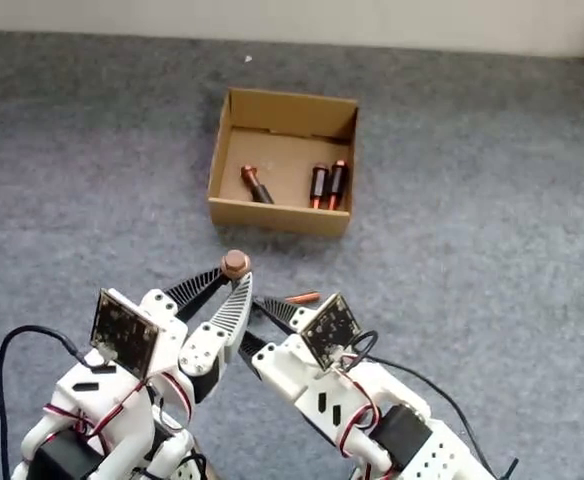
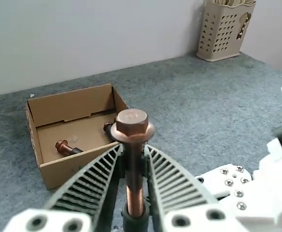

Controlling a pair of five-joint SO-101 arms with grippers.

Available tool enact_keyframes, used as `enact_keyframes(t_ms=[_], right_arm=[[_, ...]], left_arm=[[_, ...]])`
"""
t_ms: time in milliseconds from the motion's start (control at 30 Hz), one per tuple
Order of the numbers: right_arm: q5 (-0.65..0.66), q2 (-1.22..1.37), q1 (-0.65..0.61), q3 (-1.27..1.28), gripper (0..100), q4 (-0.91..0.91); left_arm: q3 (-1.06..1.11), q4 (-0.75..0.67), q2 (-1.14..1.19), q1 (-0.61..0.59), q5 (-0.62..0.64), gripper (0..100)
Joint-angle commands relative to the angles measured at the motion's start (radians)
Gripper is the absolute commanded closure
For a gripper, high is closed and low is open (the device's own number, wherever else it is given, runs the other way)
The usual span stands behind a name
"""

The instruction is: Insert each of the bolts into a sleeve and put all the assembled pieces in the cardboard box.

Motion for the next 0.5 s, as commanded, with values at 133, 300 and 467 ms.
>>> enact_keyframes(t_ms=[133,300,467], right_arm=[[0.009,-0.004,0.013,-0.019,99.3,0.001],[0.009,-0.004,0.016,-0.019,99.3,0.001],[0.009,-0.004,0.018,-0.019,99.3,-0.001]], left_arm=[[-0.004,0.025,-0.005,-0.013,-0.012,100],[0.051,0.046,-0.004,-0.010,-0.084,100],[0.127,0.046,-0.005,-0.015,-0.218,98]])
